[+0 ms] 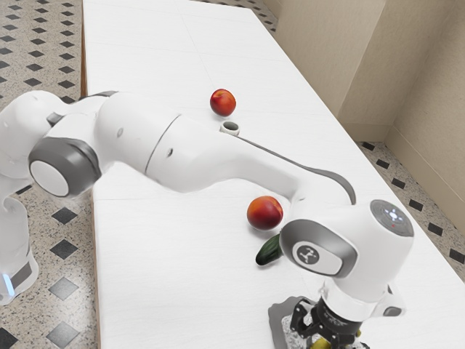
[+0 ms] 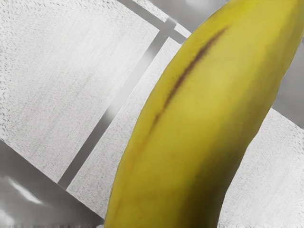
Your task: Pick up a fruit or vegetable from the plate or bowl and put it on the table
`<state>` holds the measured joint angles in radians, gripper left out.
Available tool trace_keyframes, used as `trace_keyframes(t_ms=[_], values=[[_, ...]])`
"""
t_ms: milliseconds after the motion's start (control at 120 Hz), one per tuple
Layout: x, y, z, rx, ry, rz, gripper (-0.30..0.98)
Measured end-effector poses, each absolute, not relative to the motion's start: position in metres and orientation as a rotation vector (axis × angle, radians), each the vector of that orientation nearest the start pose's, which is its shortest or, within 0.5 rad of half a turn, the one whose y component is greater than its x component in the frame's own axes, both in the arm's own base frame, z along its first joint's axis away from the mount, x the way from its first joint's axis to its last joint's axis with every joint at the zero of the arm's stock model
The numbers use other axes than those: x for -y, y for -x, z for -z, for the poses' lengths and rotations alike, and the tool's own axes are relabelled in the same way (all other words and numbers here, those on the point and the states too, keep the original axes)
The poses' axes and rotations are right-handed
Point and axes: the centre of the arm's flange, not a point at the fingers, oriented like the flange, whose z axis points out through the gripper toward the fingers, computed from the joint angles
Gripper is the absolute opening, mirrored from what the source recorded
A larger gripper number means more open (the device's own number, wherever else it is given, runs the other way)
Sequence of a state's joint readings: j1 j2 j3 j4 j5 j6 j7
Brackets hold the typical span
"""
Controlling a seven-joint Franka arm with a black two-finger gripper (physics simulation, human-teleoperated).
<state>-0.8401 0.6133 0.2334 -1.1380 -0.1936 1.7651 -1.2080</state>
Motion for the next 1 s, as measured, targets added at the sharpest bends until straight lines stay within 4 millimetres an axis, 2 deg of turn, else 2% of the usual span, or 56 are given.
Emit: trace_keyframes(t_ms=[83,133,225,325,458,567,708,783,867,933,1000], values=[[0.450,-0.556,-0.484,0.958,3.065,-0.030,0.17],[0.439,-0.542,-0.498,0.953,3.065,-0.039,0.18],[0.417,-0.508,-0.511,0.930,3.066,-0.074,0.18],[0.396,-0.482,-0.520,0.909,3.069,-0.095,0.17],[0.364,-0.459,-0.521,0.906,3.055,-0.121,0.17],[0.335,-0.450,-0.519,0.929,3.037,-0.129,0.16],[0.304,-0.450,-0.519,0.979,3.023,-0.134,0.16],[0.297,-0.451,-0.521,0.990,3.021,-0.128,0.16],[0.298,-0.447,-0.522,0.975,3.027,-0.123,0.17],[0.301,-0.444,-0.523,0.961,3.034,-0.117,0.36],[0.304,-0.443,-0.525,0.953,3.042,-0.110,0.48]])
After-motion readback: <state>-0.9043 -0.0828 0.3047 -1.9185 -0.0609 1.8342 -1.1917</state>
